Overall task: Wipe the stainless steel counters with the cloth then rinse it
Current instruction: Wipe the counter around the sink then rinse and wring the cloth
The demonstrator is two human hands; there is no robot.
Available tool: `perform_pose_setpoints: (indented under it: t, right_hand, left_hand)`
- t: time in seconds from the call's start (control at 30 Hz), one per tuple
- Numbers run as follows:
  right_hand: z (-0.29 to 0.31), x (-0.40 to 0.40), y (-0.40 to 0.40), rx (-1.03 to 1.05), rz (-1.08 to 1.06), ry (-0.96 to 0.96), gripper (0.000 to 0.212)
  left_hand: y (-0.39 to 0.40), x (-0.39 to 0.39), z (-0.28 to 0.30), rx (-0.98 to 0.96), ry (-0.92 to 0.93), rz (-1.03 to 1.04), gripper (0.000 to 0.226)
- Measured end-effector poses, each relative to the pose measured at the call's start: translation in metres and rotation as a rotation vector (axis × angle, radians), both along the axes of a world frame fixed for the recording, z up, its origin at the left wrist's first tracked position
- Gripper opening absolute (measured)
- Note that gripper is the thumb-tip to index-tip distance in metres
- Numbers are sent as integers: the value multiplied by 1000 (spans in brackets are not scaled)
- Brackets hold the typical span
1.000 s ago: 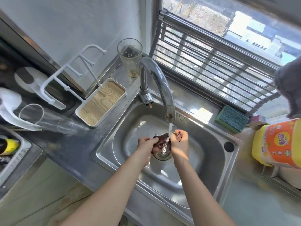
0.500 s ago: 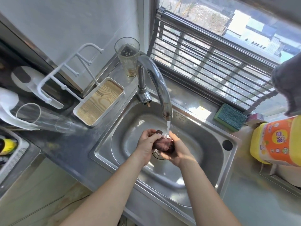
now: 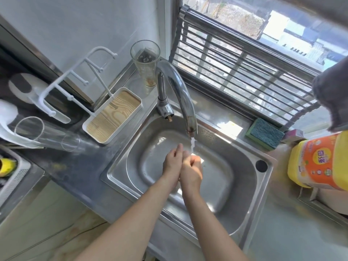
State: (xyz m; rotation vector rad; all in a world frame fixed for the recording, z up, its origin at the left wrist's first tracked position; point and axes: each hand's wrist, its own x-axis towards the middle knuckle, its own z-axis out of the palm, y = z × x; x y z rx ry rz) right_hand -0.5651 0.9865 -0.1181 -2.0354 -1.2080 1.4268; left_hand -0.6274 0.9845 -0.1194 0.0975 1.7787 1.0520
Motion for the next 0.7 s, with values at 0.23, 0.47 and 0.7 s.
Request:
perform_pose_setpoints:
  t: [0.23,0.47,0.7]
  right_hand:
    - [11,8,39,0,-19,-126,49]
    - [10,21,49,1,-226,190,25]
    - [7,8,27,-255,-137,305,15]
  left_hand:
    - [3,6,7,37,-137,38,40]
    - [-15,-9,12,-50,-459,19,22]
    - [-7,3,7,-137,79,66,26]
